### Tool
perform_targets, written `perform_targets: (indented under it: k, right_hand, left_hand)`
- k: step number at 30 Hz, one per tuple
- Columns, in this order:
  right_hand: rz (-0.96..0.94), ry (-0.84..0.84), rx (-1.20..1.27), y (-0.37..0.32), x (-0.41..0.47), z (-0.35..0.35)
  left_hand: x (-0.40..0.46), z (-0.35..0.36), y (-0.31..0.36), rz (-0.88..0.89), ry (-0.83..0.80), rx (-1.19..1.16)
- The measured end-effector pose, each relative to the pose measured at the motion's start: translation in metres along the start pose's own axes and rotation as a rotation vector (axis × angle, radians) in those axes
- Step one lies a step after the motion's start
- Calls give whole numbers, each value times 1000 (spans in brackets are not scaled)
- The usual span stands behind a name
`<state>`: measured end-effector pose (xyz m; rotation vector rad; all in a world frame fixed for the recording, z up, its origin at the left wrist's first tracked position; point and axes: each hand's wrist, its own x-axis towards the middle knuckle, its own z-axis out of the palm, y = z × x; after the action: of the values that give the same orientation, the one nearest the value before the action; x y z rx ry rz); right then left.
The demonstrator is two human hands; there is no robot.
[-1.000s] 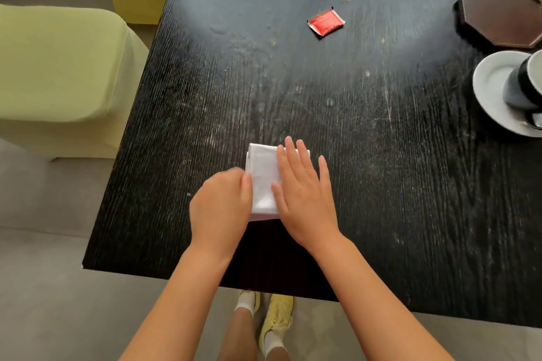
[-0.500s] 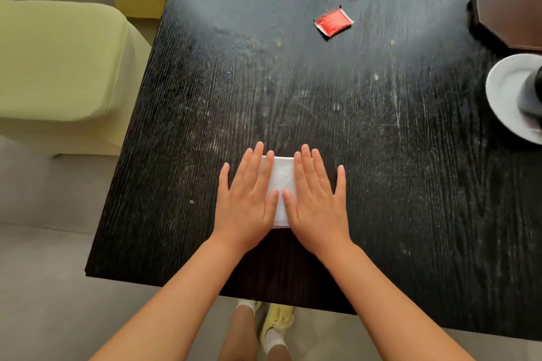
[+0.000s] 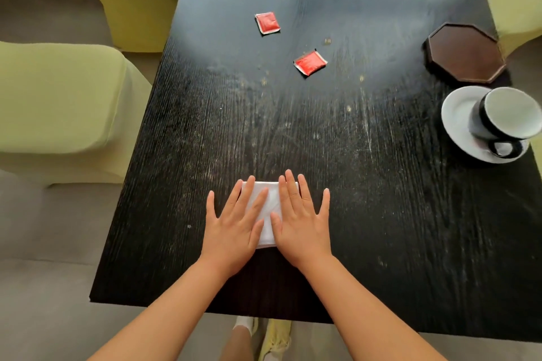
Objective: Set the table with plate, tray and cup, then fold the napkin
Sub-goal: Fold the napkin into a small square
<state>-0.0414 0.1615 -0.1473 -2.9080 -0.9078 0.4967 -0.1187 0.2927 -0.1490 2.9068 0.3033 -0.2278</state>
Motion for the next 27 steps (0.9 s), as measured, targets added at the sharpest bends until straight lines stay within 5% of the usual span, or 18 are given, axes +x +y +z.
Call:
perform_targets:
  k: [9, 14, 18, 23, 27]
  right_hand:
    - [359, 205, 260, -7, -23, -24]
    - [539, 79, 785, -19, -11, -39]
    - [501, 65, 982, -25, -13, -52]
    - [401, 71, 1063, -27, -24, -92]
    - [371, 122, 1245, -21, -31, -144]
  left_hand:
    - [-21, -2, -8, -29, -50, -16]
    - [-22, -5, -4, -77, -108, -12]
    - [-20, -7, 1, -139, -163, -101]
    - [-14, -52, 8, -371, 57, -922]
    - [4, -107, 9, -648, -141, -1436]
